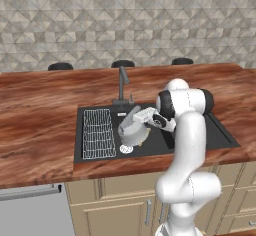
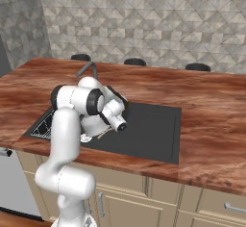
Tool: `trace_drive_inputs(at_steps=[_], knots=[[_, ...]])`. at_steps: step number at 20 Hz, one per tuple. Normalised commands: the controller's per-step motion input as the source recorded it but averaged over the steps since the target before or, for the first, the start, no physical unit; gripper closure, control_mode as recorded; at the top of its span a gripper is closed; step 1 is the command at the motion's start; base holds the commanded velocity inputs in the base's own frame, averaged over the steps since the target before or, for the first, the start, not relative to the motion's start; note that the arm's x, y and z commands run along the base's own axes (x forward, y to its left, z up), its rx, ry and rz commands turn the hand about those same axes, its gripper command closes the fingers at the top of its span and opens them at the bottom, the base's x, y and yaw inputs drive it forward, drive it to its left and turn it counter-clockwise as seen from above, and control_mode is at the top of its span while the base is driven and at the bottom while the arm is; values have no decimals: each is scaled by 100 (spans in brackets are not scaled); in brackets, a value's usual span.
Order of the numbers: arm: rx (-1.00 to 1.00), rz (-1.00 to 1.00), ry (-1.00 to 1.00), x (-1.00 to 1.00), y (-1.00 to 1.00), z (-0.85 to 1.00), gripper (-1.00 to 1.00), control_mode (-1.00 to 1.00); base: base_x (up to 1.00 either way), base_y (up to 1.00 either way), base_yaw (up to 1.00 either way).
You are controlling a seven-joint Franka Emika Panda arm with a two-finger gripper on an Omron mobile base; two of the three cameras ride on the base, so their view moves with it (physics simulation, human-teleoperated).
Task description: Open the cabinet, pick the kettle from the cabinet, and place it in the sink.
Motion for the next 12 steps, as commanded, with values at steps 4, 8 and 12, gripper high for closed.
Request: trace_drive_inputs(at_steps=[4, 8, 12], knots=[[0, -38, 12, -29, 2, -9, 100, -100, 0, 0, 0], [0, -34, 13, -31, 0, -14, 100, -100, 0, 0, 0], [0, -29, 7, -37, 0, -18, 100, -100, 0, 0, 0]])
